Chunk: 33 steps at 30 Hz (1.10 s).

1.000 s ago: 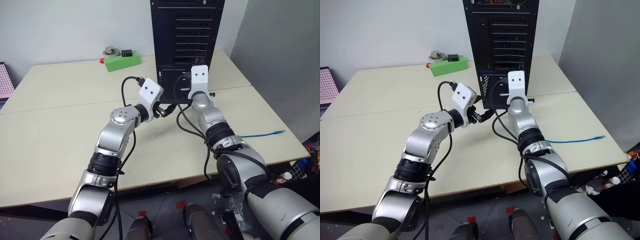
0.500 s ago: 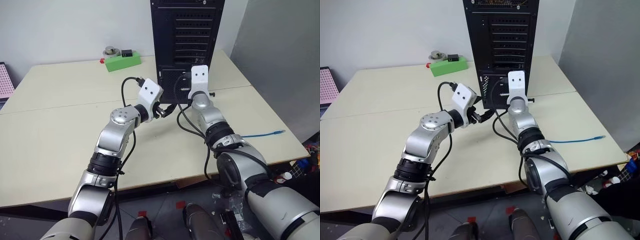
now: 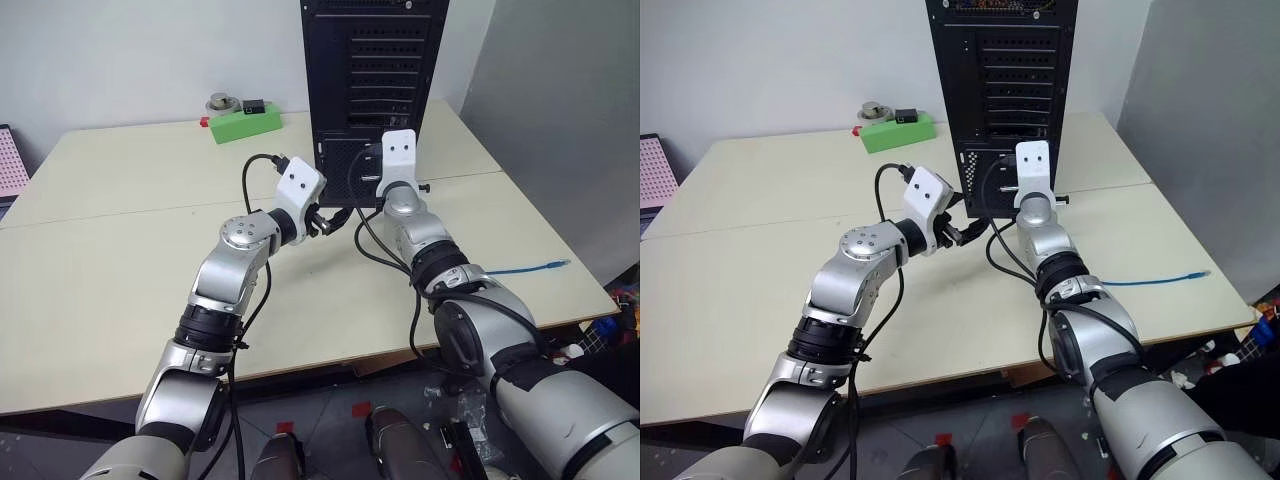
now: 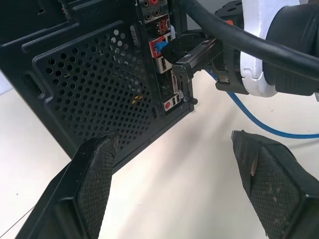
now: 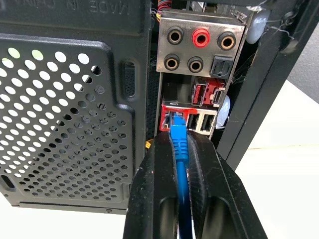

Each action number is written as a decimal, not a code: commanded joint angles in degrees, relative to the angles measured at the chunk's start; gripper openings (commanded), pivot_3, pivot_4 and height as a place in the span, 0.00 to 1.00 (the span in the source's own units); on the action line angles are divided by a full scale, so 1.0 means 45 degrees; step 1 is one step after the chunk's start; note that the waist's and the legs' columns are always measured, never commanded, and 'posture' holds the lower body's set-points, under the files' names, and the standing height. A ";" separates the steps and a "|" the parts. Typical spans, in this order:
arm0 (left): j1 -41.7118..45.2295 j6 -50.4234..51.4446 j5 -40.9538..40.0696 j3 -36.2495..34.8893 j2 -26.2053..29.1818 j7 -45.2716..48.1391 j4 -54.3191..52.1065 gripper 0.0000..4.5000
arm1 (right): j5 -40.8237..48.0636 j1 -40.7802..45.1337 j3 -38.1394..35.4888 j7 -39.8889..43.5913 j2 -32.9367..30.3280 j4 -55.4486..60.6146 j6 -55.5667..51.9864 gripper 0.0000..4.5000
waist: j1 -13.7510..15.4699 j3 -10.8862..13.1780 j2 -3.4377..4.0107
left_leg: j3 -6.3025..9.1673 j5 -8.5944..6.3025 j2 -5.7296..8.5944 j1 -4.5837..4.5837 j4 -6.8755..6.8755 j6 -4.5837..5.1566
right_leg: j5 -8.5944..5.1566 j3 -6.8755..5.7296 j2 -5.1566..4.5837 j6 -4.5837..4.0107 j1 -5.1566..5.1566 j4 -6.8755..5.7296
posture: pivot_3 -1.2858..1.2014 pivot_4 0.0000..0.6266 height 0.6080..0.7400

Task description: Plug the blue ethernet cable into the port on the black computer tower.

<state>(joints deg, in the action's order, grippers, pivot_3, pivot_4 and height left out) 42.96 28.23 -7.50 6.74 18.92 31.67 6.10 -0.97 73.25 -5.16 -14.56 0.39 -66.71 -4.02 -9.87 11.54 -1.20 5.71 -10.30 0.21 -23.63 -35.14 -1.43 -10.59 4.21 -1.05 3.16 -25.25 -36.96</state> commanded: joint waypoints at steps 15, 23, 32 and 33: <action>0.0204 -0.0339 0.0169 -0.0323 0.0301 -0.0099 -0.0124 0.85 | 0.0072 0.0516 -0.0091 0.0759 -0.0141 0.0614 0.0904 0.30 | 0.0028 -0.0001 -0.0001 | 0.0013 0.0004 0.0000 0.0002 0.0005 0.0008 | 0.0000 -0.0008 0.0002 0.0000 0.0004 0.0000 | 0.52 0.24 1.00; 0.0295 -0.0856 0.0331 -0.0642 0.0810 -0.0026 0.0556 0.85 | 0.0134 -0.1226 0.0091 0.1110 -0.0346 0.3476 -0.0139 0.56 | 0.0078 0.0000 -0.0001 | 0.0011 0.0004 0.0002 -0.0002 0.0043 0.0007 | -0.0002 -0.0004 0.0001 -0.0003 -0.0002 0.0017 | 0.52 0.24 1.00; 0.0157 -0.0487 -0.0116 -0.1234 0.1420 0.0450 0.0751 0.85 | 0.1146 -0.6634 0.1174 0.3554 -0.0883 1.5101 -0.6333 0.98 | 0.0609 -0.0001 -0.0001 | 0.0055 0.0001 0.0004 -0.0049 0.0074 0.0002 | -0.0018 -0.0039 -0.0002 0.0013 -0.0026 0.0025 | 0.52 0.24 1.00; 0.0178 -0.0477 -0.0149 -0.1304 0.1565 0.0619 0.0827 0.85 | 0.1579 -0.7401 0.1314 0.4237 -0.1335 1.6550 -0.7147 0.98 | 0.0703 -0.0001 -0.0001 | 0.0056 0.0000 0.0003 -0.0050 0.0076 0.0000 | -0.0019 -0.0041 -0.0003 0.0013 -0.0025 0.0027 | 0.52 0.24 1.00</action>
<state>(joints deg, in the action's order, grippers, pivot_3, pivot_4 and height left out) 42.88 26.03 -6.94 2.89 24.43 33.33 10.03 2.78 43.29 -0.38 -0.74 -2.98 -5.70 -29.49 -6.71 11.54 -1.20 5.97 -10.31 0.23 -23.86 -34.80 -1.44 -10.70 4.01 -1.07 3.22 -25.36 -36.83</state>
